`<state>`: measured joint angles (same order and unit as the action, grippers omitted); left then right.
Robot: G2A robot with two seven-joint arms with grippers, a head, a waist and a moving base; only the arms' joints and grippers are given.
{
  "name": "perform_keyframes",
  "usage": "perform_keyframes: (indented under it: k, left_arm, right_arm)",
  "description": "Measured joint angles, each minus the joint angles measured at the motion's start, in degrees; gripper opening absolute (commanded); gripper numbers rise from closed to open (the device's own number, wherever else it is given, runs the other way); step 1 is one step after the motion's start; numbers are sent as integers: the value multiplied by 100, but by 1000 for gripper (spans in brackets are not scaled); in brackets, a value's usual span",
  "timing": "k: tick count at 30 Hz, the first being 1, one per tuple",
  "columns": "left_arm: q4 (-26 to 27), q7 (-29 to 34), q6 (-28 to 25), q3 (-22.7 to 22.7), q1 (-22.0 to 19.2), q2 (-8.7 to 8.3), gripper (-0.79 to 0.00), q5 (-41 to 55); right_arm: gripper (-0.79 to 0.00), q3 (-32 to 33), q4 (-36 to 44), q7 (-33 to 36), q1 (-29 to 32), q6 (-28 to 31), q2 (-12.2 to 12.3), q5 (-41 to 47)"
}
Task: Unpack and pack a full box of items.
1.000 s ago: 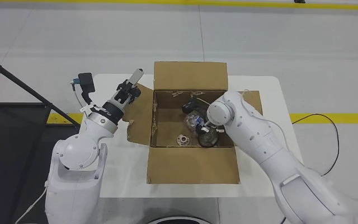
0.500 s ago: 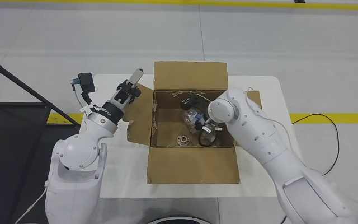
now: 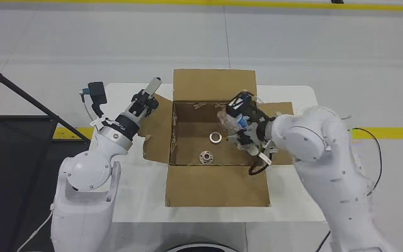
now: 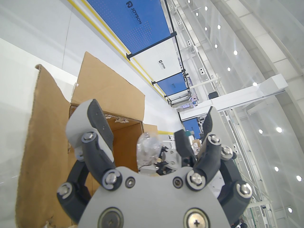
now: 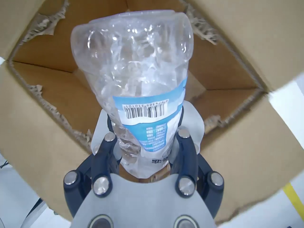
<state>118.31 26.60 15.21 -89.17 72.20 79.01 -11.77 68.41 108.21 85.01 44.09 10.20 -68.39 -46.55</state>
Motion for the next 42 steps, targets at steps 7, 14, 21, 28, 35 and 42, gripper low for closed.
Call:
perform_keyframes:
  k: [7, 14, 21, 28, 35, 42]
  left_arm:
    - [0, 0, 0, 0, 0, 0, 0, 0]
    - [0, 0, 0, 0, 0, 0, 0, 0]
    - [0, 0, 0, 0, 0, 0, 0, 0]
    - [0, 0, 0, 0, 0, 0, 0, 0]
    - [0, 0, 0, 0, 0, 0, 0, 0]
    - [0, 0, 0, 0, 0, 0, 0, 0]
  right_arm:
    - [-785, 1991, 1468, 183, 1012, -596, 247, -29]
    - [-785, 3092, 1243, 299, 1655, -1045, 400, -337]
    - [-785, 3402, 195, -31, 1936, -858, 473, -61]
    - [-785, 3279, -1061, -320, 1831, -556, 531, 155]
    - [-785, 2827, -2161, -382, 1378, -336, 568, 278]
    - [-785, 2438, -2890, -548, 1019, -294, 586, 259]
